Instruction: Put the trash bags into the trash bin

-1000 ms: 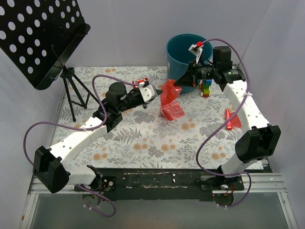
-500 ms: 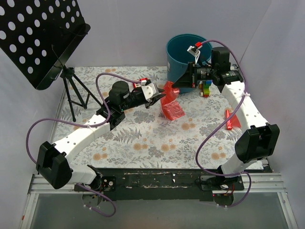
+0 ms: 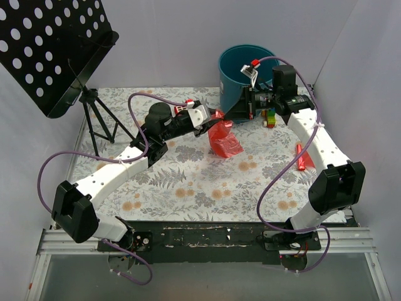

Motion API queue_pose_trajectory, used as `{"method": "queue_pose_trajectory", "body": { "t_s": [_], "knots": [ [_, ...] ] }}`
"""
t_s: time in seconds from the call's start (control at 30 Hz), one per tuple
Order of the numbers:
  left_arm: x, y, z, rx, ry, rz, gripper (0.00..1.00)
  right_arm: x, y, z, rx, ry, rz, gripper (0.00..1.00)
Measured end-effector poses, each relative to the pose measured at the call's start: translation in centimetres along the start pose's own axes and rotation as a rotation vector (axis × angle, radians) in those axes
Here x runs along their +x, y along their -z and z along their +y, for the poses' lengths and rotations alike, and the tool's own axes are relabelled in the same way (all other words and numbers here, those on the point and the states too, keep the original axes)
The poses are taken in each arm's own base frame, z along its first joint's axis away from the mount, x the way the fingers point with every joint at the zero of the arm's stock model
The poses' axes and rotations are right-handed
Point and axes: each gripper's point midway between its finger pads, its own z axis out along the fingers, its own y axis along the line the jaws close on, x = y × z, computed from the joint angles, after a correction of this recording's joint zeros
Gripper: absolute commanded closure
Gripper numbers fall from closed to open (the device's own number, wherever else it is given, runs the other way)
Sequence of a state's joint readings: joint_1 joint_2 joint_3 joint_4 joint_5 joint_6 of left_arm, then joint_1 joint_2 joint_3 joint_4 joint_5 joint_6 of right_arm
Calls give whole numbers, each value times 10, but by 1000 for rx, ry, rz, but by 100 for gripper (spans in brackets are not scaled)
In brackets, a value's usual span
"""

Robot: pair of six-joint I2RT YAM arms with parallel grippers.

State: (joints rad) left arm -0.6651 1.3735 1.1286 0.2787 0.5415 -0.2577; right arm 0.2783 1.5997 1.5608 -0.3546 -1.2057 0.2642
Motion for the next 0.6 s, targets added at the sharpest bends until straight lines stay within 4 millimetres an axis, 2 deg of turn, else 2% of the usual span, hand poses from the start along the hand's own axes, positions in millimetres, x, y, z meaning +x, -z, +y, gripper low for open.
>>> {"method": "queue_pose_trajectory", "body": {
  "t_s": [0.2, 0.23, 0.27, 0.3, 0.33, 0.37, 0.43, 0.6],
  "knots": [
    [0, -5, -3, 25, -25, -13, 90, 3, -1, -2, -2, -12, 3, 97],
    [1, -6, -3, 31, -31, -12, 100, 3, -1, -2, -1, -15, 2, 94],
    [1, -6, -4, 35, -38, -13, 100, 3, -1, -3, -1, -14, 1, 85],
    [2, -7, -5, 41, -42, -13, 100, 3, 0, -3, -1, -17, 0, 71],
    [2, -7, -6, 47, -47, -12, 100, 3, 0, -3, 0, -22, 0, 69],
    [3, -7, -6, 50, -52, -11, 100, 3, 0, -4, 5, -25, -1, 71],
    [3, -7, -6, 51, -54, -8, 100, 3, 0, -5, 11, -22, -3, 98],
    [6, -6, -8, 55, -47, 4, 100, 3, -1, -6, 14, -17, -3, 99]
  ]
}}
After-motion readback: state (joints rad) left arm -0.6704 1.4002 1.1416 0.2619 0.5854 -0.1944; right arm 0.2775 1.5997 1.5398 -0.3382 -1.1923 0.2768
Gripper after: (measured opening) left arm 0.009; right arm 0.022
